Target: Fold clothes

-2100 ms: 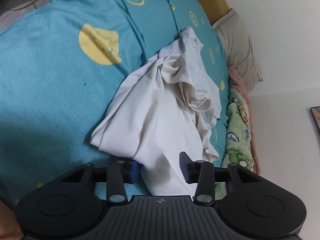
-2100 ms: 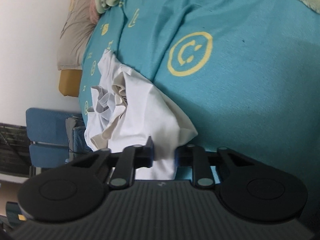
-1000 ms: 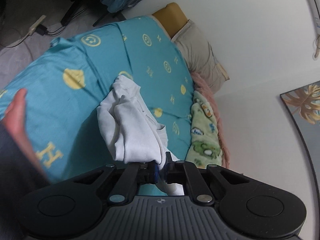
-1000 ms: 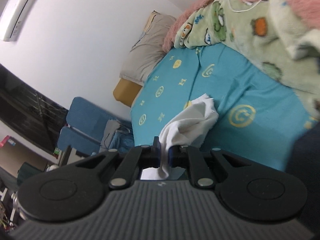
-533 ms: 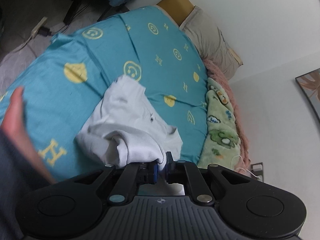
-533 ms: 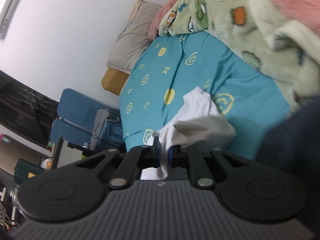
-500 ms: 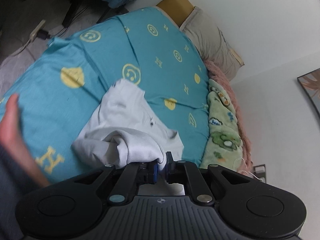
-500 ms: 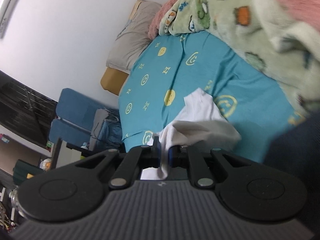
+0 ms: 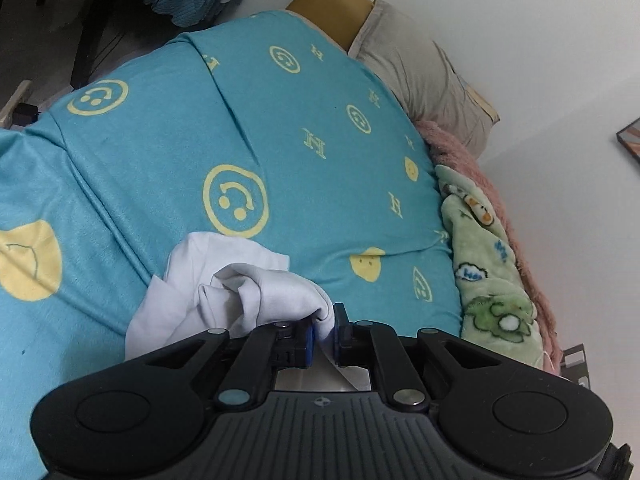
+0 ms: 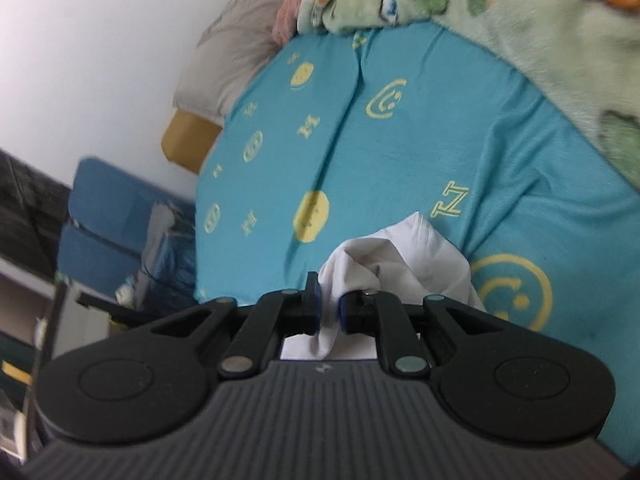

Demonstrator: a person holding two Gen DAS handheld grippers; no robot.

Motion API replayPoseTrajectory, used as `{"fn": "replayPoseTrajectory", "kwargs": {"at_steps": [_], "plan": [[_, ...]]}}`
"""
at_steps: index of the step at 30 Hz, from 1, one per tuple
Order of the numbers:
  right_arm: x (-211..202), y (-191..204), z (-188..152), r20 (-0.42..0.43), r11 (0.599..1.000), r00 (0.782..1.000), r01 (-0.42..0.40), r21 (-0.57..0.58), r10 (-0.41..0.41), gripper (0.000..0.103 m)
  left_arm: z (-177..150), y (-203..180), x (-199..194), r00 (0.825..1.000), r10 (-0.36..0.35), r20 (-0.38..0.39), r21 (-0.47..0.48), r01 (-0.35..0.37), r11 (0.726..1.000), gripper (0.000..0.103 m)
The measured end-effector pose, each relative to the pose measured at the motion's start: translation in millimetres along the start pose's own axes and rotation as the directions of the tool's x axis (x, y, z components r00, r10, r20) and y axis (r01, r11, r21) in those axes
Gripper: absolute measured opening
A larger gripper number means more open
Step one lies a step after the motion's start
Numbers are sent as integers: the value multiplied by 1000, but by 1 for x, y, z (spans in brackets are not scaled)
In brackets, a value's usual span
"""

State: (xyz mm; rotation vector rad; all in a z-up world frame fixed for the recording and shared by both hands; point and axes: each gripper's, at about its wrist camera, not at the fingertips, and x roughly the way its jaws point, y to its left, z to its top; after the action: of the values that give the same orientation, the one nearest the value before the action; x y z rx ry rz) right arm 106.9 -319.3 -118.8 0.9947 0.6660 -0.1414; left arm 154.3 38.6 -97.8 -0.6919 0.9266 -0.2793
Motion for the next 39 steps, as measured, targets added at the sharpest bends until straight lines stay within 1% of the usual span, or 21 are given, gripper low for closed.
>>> {"fn": "replayPoseTrajectory", "kwargs": {"at_steps": [3, 7, 8, 9, 10, 11, 12, 13, 14, 16, 18, 19, 20, 21, 23, 26, 27, 29, 30, 35, 39], "plan": [[14, 2, 2, -11, 1000, 1000, 14, -24, -15, 14, 3, 7, 12, 1000, -1, 0, -7, 1, 1000, 10], [27, 6, 5, -17, 998, 999, 28, -60, -29, 14, 9, 3, 16, 1000, 8, -7, 58, -7, 998, 13], [29, 5, 5, -24, 998, 999, 32, -57, -34, 19, 9, 2, 17, 1000, 3, -12, 70, -2, 998, 21], [27, 4, 3, -30, 998, 999, 21, -54, -23, 41, 8, 1, 16, 1000, -12, -17, 86, 14, 996, 27], [23, 4, 1, -36, 999, 999, 4, -50, -6, 56, 8, 0, 16, 999, -28, -22, 103, 30, 994, 46], [20, 3, -2, -42, 999, 999, -13, -46, 11, 84, 6, -2, 14, 999, -41, -20, 125, 44, 991, 64], [14, 5, -5, -36, 998, 999, -30, -47, 29, 87, 3, -5, 9, 999, -46, -1, 161, 46, 986, 71], [7, 9, -8, -35, 996, 998, -54, -66, 51, 87, 0, -9, 2, 999, -40, 25, 201, 34, 979, 81], [0, 13, -11, -37, 993, 996, -79, -91, 76, 87, -3, -13, -4, 998, -35, 48, 242, 22, 970, 83], [-13, 20, -19, -23, 982, 994, -110, -151, 107, 86, -10, -21, -11, 997, -31, 64, 318, 9, 948, 85], [-22, 30, -26, 3, 963, 995, -99, -252, 103, 86, -16, -27, -12, 998, -21, 59, 365, -2, 931, 87], [-21, 34, -28, 16, 950, 996, -77, -303, 86, 82, -18, -28, -8, 999, -6, 54, 376, -15, 926, 87], [-19, 38, -29, 29, 935, 997, -51, -352, 65, 70, -19, -29, -4, 999, 15, 46, 381, -31, 924, 87], [-11, 41, -29, 25, 921, 999, -29, -388, 41, 62, -20, -29, 2, 999, 38, 35, 385, -49, 922, 87], [14, 41, -25, -4, 904, 1000, 4, -427, -7, 54, -22, -26, 13, 996, 87, 30, 412, -92, 907, 87], [53, 34, -24, -30, 873, 995, 70, -483, -96, 52, -24, -22, 31, 989, 144, 22, 447, -138, 884, 87], [63, 30, -26, -36, 858, 992, 88, -506, -123, 49, -24, -20, 37, 987, 158, 18, 455, -148, 878, 87], [74, 23, -28, -49, 842, 987, 103, -530, -151, 47, -25, -17, 44, 986, 168, 10, 462, -154, 874, 87], [75, 22, -30, -50, 840, 987, 101, -533, -150, 47, -25, -16, 47, 985, 172, 9, 466, -156, 871, 87], [57, 24, -33, -44, 843, 989, 97, -528, -142, 47, -31, -17, 38, 984, 174, 25, 500, -164, 850, 86], [27, 26, -40, -40, 853, 989, 100, -513, -139, 49, -47, -22, 8, 987, 154, 38, 537, -150, 830, 86]]}}
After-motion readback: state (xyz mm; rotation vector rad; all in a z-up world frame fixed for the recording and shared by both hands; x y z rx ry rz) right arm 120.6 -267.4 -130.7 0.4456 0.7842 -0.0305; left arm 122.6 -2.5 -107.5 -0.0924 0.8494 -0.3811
